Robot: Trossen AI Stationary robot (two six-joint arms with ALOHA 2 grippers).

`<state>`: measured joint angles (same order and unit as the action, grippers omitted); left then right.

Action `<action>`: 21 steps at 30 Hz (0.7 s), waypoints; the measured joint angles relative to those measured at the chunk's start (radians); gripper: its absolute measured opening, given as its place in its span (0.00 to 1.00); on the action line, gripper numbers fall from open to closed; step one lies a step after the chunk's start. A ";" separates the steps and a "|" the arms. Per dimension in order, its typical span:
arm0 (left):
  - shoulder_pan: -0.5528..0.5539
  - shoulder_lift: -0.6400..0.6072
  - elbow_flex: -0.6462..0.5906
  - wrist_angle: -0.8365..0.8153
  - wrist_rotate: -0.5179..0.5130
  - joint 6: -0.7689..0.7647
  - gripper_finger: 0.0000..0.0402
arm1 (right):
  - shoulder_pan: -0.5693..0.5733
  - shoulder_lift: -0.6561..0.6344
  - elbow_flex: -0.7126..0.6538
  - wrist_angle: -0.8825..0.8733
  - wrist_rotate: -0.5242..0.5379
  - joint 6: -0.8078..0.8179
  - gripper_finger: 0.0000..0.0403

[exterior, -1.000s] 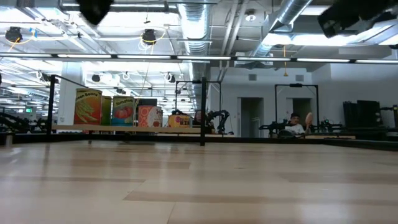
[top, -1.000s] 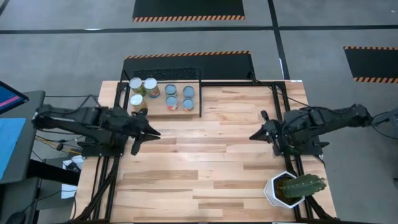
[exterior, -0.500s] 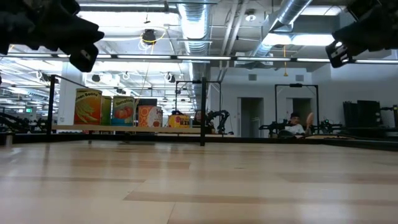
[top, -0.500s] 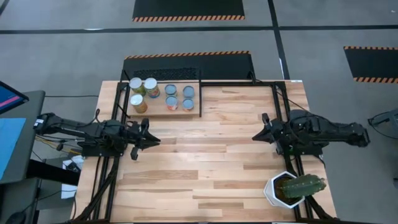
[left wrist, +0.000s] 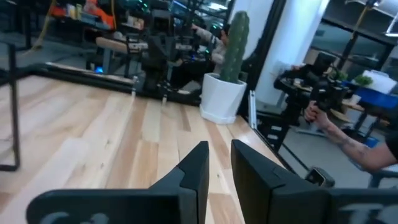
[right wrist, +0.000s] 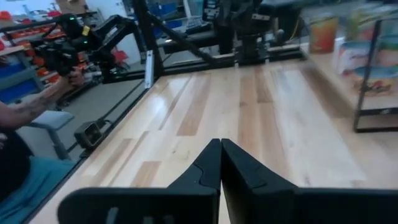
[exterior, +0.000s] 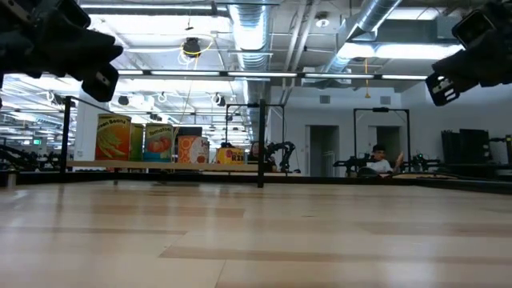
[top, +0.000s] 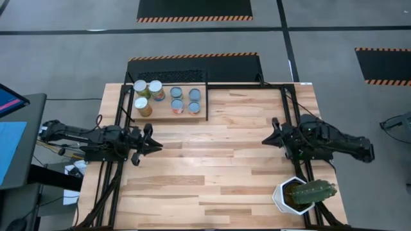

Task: Pick and place cans onto a shelf
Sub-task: Return to Home Position

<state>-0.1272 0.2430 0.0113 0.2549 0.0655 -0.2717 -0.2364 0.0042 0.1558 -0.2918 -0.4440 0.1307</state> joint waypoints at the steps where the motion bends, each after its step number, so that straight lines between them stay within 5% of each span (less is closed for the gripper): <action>1: 0.000 -0.005 0.000 -0.003 -0.010 0.001 0.14 | -0.006 -0.004 0.000 -0.001 0.004 -0.005 0.08; 7: 0.000 -0.010 0.000 -0.010 -0.091 0.038 0.14 | -0.035 -0.002 0.000 0.040 0.134 -0.024 0.08; 21: 0.000 -0.010 -0.002 -0.031 -0.106 0.030 0.14 | -0.033 0.015 -0.135 0.341 0.140 -0.022 0.08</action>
<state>-0.1272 0.2325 0.0097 0.2239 -0.0410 -0.2422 -0.2699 0.0194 0.0208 0.0495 -0.3038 0.1084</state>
